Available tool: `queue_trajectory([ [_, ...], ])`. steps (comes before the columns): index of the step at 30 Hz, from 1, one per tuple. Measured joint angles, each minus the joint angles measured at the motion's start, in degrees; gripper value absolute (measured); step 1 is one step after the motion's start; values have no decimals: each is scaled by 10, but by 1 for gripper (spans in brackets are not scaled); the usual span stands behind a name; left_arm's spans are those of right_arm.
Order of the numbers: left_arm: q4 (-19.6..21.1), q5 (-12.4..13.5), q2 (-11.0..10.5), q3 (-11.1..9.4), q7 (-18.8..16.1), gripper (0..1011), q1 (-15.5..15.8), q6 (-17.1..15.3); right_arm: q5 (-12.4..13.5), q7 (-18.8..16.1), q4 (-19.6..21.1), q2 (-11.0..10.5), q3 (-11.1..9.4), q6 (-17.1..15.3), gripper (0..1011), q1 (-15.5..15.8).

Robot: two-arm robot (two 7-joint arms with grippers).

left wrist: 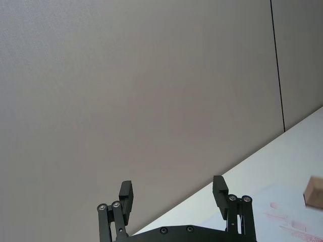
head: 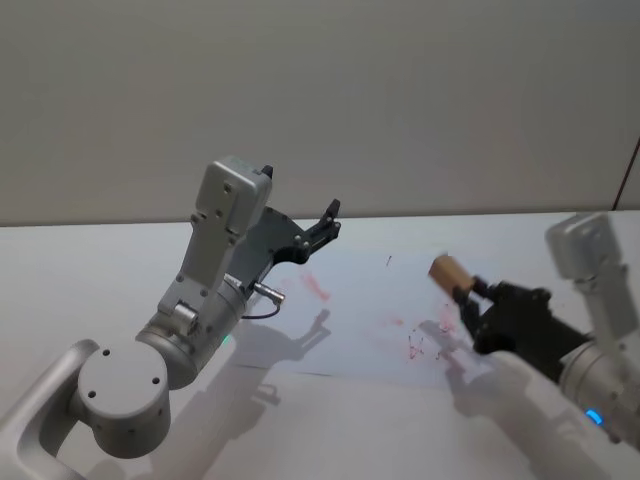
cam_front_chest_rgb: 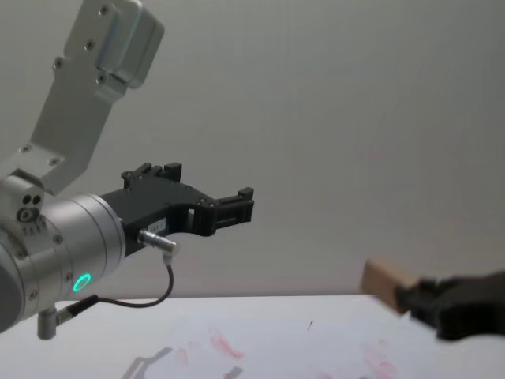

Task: Use the one hand to pick up the stamp and affix it onto the A4 paper.

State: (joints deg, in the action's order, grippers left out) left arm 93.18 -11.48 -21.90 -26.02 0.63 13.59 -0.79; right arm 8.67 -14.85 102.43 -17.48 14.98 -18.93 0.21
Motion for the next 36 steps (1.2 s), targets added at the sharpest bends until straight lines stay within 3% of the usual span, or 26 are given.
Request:
queue_trajectory([
  [7,0,0,0,0,0,1001,0,0,29,25,22,-21,-22,15,204,16],
  [22,0,0,0,0,0,1001,0,0,80,94,48,-108,-94,11,204,111],
  [36,0,0,0,0,0,1001,0,0,85,89,47,-137,-114,8,205,138],
])
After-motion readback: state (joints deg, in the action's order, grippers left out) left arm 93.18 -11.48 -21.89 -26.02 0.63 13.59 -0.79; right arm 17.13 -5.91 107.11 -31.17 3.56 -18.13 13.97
